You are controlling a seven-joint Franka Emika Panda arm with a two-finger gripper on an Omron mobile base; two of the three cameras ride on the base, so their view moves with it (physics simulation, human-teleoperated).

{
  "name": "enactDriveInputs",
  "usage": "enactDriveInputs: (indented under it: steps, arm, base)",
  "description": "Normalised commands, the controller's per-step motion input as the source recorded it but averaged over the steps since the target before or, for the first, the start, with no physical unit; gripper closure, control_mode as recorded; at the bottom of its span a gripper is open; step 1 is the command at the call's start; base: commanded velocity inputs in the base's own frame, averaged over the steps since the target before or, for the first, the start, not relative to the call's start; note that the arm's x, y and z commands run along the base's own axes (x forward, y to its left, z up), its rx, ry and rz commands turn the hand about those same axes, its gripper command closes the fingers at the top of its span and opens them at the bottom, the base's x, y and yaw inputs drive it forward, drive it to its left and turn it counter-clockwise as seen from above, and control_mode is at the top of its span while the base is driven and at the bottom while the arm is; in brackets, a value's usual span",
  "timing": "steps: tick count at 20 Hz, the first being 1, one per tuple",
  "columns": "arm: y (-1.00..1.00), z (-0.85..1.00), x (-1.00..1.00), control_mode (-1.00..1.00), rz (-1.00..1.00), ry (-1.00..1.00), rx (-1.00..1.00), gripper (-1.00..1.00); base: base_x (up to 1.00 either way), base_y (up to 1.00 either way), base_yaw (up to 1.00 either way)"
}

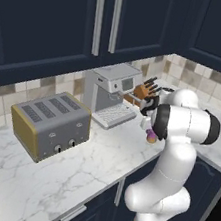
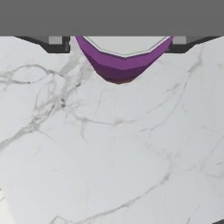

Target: Four empty soda cans are scattered around the kitchen. Gather all the cans and cluster them next to the stove for recycling.

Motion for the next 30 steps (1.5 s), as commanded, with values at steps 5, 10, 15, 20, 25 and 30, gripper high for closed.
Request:
enactDriveInputs:
  steps: [5, 10, 15, 20, 25, 30]
  arm:
    - [0.06, -0.03, -0.16, -1.0, 0.06, 0.07, 0.05, 1.0]
    - [0.22, 0.32, -0.45, -1.0, 0.08, -0.01, 0.02, 1.0]
    - [0.16, 0.24, -0.57, -1.0, 0.01, -0.13, 0.0, 1.0]
    - [0.11, 0.21, -0.54, -1.0, 0.0, -0.12, 0.0, 1.0]
    - [0.09, 0.16, -0.48, -1.0, -0.12, -0.02, -0.05, 1.0]
    - [0.12, 0.13, -0.48, -1.0, -0.15, 0.0, -0.1, 1.0]
  base:
    - [0.0, 0.0, 0.0]
    - [0.0, 0.0, 0.0]
    - [0.0, 0.0, 0.0]
    - [0.0, 0.0, 0.0]
    - [0.0, 0.0, 0.0]
    - [0.0, 0.0, 0.0]
